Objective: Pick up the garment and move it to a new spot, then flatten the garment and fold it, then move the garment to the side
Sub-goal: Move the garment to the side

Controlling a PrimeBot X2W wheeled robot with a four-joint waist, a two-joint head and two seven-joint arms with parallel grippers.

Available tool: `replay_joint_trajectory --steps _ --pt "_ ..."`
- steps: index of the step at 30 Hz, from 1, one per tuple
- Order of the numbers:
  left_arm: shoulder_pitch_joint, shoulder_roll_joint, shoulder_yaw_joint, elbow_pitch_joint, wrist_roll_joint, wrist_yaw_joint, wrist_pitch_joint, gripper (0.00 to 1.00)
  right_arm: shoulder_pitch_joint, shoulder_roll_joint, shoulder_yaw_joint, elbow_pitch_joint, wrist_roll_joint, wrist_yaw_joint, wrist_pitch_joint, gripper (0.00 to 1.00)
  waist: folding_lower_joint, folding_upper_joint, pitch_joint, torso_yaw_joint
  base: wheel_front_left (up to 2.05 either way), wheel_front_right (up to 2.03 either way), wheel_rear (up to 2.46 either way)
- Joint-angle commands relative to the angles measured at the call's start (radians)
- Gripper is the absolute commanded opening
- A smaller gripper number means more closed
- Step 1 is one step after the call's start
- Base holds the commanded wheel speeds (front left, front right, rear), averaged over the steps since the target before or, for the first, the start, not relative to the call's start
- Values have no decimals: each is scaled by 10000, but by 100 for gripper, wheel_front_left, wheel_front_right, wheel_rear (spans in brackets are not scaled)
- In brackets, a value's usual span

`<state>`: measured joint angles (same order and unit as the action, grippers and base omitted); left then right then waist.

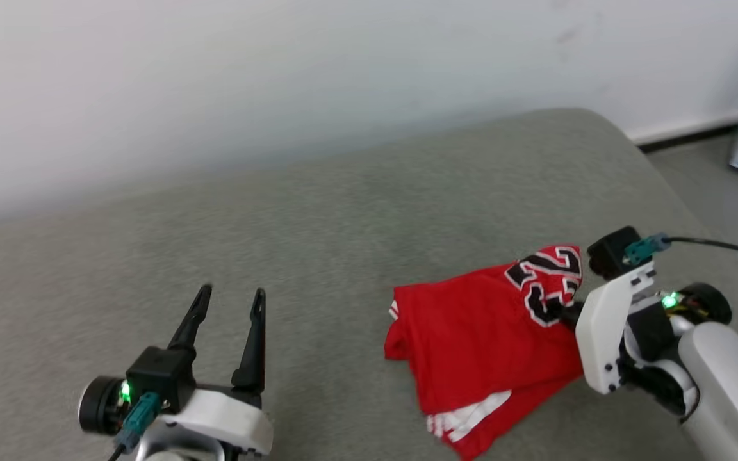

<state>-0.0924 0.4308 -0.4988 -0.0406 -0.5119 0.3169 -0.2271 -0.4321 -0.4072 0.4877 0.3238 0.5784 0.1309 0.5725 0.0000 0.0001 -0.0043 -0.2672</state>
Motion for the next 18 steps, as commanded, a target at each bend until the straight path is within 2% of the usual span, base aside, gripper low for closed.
replay_joint_trajectory --steps 1,8,14,18 --pt "-432 91 -20 -175 177 -18 92 100 -581 -56 -64 274 -51 -5 -421 0 0 -1 872 -1328 0 0 0" --pt "-2027 607 -173 -966 936 -189 914 100 -2316 -324 -817 1821 -317 -5 -2336 0 0 -1 3257 -1848 0 0 0" --pt "-3370 903 -352 -1458 1508 -473 1604 100 -3606 -724 -1906 3671 -882 -3 -3936 0 0 -1 4744 -1695 0 0 0" --pt "-3787 986 -453 -1577 1679 -605 1819 100 -4024 -669 -2485 4585 -1180 -5 -4852 0 0 -1 5205 -1576 0 0 0"
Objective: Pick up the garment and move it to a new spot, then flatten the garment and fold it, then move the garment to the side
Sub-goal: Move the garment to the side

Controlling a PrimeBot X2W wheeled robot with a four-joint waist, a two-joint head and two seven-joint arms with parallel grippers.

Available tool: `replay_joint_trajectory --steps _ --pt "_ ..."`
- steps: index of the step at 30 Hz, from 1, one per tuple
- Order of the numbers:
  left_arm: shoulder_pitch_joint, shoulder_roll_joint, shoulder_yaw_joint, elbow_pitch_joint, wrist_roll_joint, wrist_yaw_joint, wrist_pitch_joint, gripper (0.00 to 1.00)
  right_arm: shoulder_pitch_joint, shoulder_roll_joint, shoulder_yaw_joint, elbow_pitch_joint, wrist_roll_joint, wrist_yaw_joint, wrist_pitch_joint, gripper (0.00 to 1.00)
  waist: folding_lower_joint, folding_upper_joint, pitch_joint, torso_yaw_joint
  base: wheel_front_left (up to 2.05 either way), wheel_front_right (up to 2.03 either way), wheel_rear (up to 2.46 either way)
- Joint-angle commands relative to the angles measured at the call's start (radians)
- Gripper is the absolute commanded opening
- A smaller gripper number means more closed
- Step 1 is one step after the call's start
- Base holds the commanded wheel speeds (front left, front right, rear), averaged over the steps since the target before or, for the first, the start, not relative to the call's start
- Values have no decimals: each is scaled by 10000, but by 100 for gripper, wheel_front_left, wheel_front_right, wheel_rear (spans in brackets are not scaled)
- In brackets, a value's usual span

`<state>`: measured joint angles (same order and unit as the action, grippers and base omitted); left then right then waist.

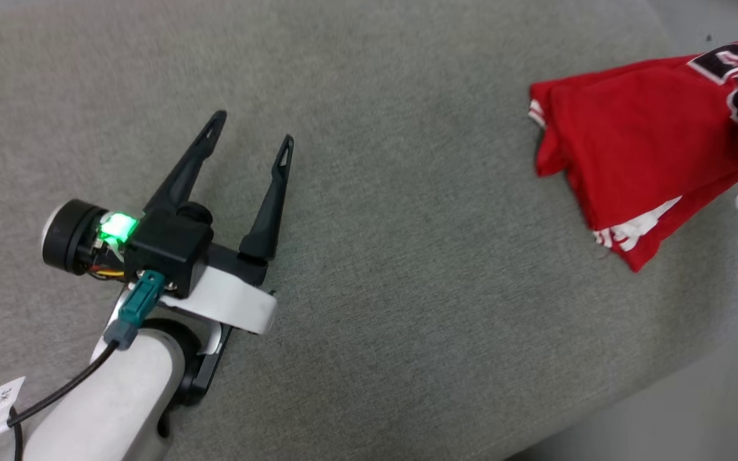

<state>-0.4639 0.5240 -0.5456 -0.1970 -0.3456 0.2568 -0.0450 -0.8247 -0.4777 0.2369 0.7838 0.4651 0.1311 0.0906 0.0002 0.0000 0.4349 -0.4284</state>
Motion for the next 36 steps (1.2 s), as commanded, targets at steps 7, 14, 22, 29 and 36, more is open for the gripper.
replay_joint_trajectory --steps 7,14,22,29,36 --pt "-624 54 -139 -114 201 -143 274 100 -815 615 -1300 2190 -851 -7 -2099 100 -2 0 1441 261 0 0 0" --pt "-435 -103 -157 197 51 -97 -6 100 -1041 729 -2226 3525 -1206 -7 -3338 100 -2 0 989 299 0 0 0" --pt "649 -557 -37 926 -580 201 -888 100 194 639 -2219 2685 -1376 -7 -3555 100 -2 0 -838 624 0 0 0" --pt "2078 -1010 223 1584 -1343 524 -1700 100 2798 1355 -2086 36 -1598 -5 -3544 100 -2 0 -2628 1616 0 0 0" --pt "2926 -1244 459 1998 -1682 626 -2013 100 4869 2205 -2244 -2482 -1813 -7 -2917 100 -2 0 -3643 2862 0 0 0"
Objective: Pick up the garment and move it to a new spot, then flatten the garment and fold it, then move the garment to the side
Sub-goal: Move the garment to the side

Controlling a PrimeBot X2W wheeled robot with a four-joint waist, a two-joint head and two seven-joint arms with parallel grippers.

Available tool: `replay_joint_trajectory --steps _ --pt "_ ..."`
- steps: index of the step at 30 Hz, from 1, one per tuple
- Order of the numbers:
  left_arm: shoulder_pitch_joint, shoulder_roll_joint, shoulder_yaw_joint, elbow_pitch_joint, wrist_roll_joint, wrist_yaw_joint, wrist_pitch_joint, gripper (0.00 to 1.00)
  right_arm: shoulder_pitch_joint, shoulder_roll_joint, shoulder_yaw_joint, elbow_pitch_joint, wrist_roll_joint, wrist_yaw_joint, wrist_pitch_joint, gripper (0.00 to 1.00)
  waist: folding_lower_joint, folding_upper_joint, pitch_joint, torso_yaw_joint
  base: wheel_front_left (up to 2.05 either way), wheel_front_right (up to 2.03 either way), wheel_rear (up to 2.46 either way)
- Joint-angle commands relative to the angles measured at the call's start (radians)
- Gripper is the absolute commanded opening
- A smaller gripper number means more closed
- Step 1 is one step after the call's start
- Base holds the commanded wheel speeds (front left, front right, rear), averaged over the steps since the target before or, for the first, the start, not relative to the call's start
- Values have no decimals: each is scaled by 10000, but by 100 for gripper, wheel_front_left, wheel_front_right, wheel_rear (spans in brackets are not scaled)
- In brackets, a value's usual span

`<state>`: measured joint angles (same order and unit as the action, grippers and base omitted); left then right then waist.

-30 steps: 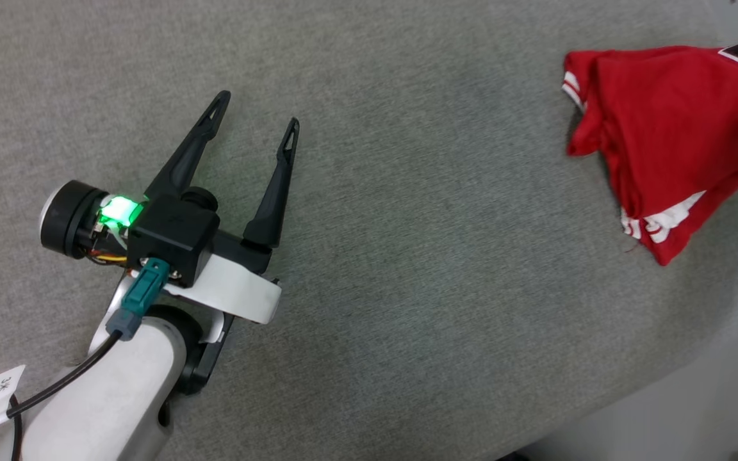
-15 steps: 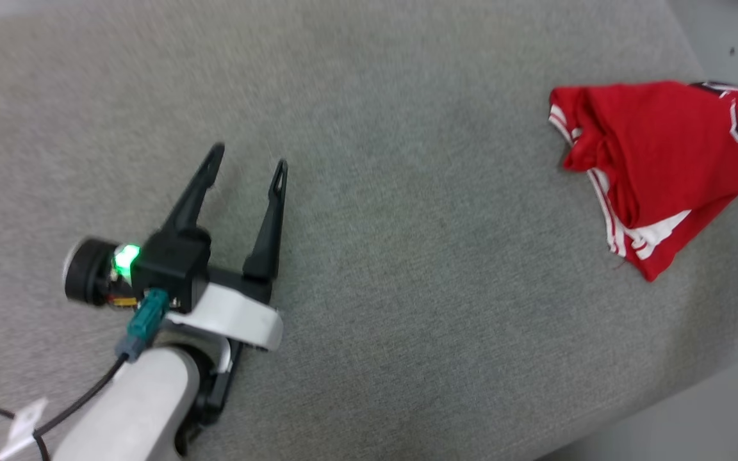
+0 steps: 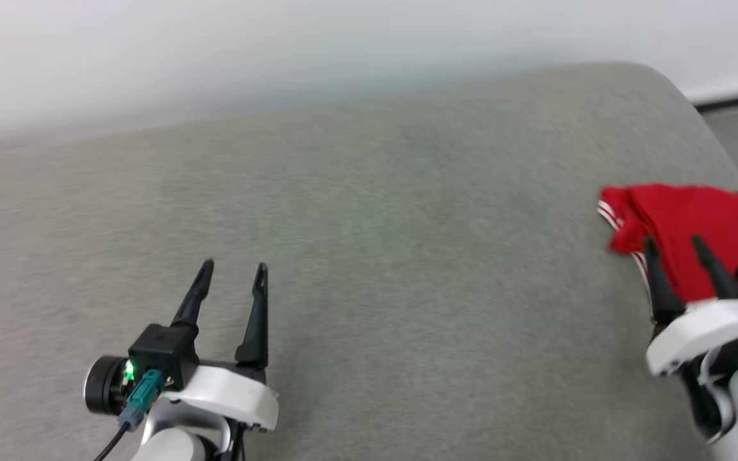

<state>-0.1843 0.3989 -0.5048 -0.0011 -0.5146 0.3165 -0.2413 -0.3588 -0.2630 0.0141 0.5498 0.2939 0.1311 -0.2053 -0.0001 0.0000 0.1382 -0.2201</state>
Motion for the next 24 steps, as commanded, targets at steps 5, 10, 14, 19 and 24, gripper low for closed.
replay_joint_trajectory --steps 5,10,14,19,24 --pt "622 140 389 261 -174 110 -147 100 1451 801 -155 -2165 -350 -5 744 100 1 0 -1133 1542 0 0 0" --pt "1121 357 775 290 -262 182 -187 100 2562 1340 -402 -4046 -731 -7 1367 100 1 0 -1461 1914 0 0 0" --pt "1451 483 857 219 -255 130 -209 100 3429 1648 -562 -5354 -954 -5 1849 100 1 0 -1617 1992 0 0 0" --pt "1775 444 701 270 -241 53 -220 100 4381 1879 -637 -6575 -1157 -5 2332 100 1 0 -1803 1930 0 0 0" --pt "1931 409 634 387 -271 -2 -225 100 4928 2002 -681 -7269 -1301 -5 2717 100 1 0 -1901 1879 0 0 0"
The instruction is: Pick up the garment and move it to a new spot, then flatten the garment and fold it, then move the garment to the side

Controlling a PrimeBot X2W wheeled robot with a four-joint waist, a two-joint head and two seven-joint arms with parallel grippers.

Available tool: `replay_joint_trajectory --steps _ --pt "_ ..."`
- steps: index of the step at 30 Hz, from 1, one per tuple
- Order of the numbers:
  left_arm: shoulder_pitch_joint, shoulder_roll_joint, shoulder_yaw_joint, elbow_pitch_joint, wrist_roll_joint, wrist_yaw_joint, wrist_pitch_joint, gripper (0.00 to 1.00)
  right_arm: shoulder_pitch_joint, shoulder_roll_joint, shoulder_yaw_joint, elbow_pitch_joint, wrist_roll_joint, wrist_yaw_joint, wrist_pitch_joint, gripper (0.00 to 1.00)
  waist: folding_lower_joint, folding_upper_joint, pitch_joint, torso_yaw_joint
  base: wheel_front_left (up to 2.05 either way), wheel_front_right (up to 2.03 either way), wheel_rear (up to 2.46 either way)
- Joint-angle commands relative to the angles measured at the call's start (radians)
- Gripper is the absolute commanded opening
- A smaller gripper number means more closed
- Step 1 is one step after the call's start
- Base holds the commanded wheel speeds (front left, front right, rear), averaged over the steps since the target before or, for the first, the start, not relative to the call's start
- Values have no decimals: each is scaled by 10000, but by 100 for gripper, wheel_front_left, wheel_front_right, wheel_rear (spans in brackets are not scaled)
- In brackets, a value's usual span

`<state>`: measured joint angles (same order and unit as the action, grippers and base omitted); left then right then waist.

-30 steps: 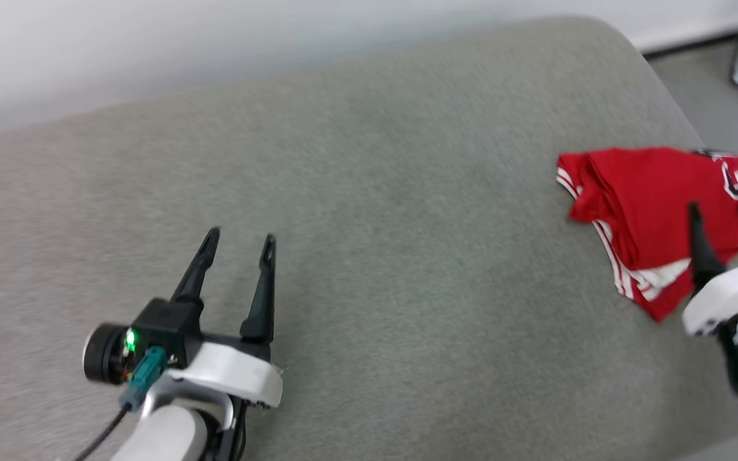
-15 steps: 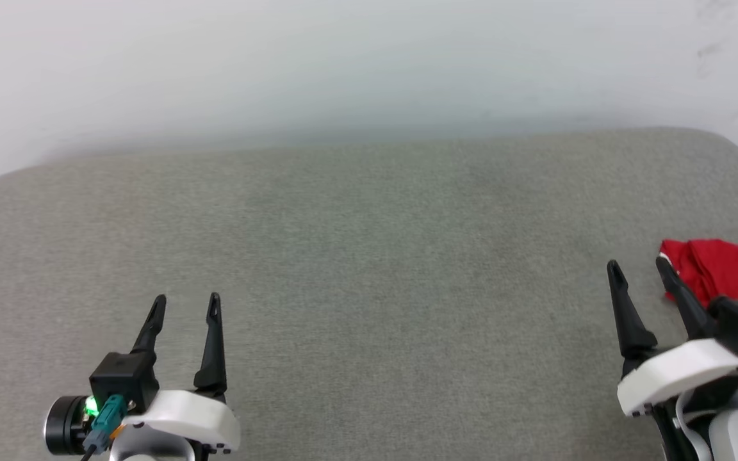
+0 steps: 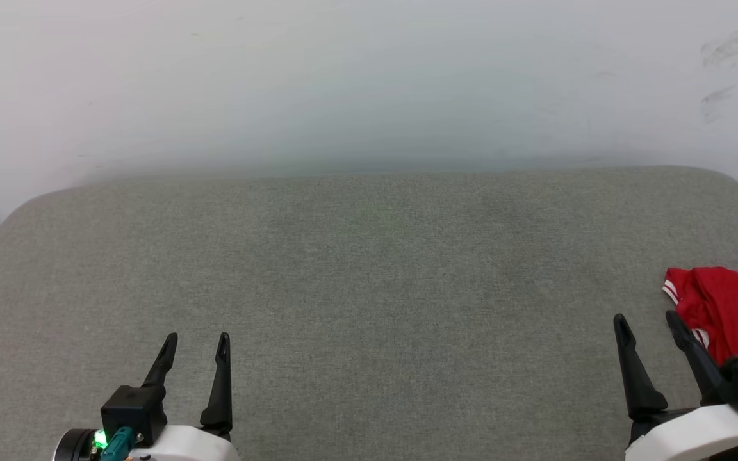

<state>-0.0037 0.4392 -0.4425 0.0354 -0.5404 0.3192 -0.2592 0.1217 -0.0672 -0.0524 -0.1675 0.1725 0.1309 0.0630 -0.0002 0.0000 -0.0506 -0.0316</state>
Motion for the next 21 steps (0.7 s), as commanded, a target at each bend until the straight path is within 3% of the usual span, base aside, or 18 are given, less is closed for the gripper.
replay_joint_trajectory --steps 1,18,19,21 --pt "148 2 18 60 -24 -44 -46 100 179 57 -29 -165 -107 -4 75 100 2 0 -21 -11 0 0 0" --pt "-42 -124 179 337 75 -284 -74 100 346 168 -43 -422 -260 -4 333 100 2 0 22 -53 0 0 0" --pt "7 -125 169 343 70 -273 -1 0 223 113 -31 -330 -235 0 338 0 2 0 21 -54 0 0 0" --pt "69 -223 99 487 49 -289 17 0 247 115 -9 -138 -215 0 342 0 2 0 23 -54 0 0 0"
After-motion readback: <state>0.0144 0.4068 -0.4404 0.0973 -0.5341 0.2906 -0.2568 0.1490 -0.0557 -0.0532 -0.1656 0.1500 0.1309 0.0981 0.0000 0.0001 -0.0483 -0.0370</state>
